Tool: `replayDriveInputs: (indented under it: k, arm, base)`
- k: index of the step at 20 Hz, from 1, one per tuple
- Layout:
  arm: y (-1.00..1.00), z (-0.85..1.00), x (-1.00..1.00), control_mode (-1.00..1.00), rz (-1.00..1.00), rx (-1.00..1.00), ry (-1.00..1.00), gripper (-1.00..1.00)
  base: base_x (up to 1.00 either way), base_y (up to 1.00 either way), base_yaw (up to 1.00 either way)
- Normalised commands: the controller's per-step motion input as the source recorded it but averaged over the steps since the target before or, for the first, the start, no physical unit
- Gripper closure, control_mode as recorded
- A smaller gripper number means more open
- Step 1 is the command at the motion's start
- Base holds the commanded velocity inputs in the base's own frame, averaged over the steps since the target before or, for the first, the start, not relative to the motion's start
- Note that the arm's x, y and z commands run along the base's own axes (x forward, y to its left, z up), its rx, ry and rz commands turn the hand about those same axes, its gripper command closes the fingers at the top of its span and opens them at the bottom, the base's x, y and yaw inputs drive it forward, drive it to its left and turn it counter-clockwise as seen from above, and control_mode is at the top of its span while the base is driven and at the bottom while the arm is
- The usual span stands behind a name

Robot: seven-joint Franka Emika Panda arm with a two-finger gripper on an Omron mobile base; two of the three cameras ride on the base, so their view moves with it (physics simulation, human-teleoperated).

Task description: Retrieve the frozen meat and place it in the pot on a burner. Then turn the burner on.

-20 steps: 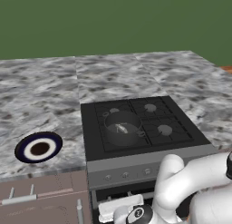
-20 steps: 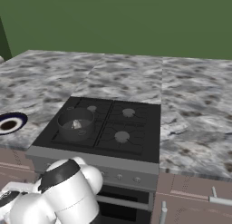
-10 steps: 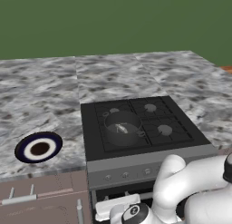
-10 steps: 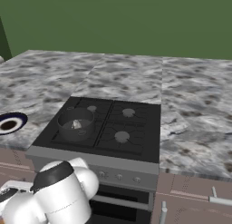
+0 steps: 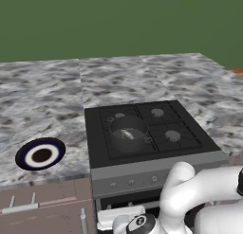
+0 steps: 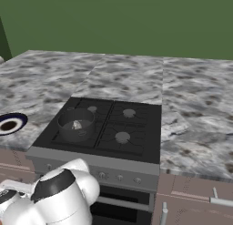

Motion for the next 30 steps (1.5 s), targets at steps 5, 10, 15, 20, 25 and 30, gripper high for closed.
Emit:
replayDriveInputs:
  k: [5,10,15,20,25,30]
  arm:
    - [0.0,-0.03,0.0,-1.0,0.0,0.1,0.0,-1.0]
    - [0.0,-0.05,0.04,-1.0,0.0,0.0,-0.06,-1.0]
    - [0.0,-0.16,0.2,-1.0,0.0,0.0,-0.14,-1.0]
    - [0.0,-0.09,0.05,-1.0,0.0,0.0,-0.08,-1.0]
    - [0.0,-0.13,0.04,-1.0,0.0,0.0,-0.04,-1.0]
    - [0.0,-0.05,0.0,-1.0,0.0,0.03,0.0,-1.0]
  base:
    - [0.0,0.0,0.0]
    - [0.0,0.0,0.0]
    - [0.0,0.0,0.0]
    - [0.0,0.0,0.0]
    - [0.0,0.0,0.0]
    - [0.0,0.0,0.0]
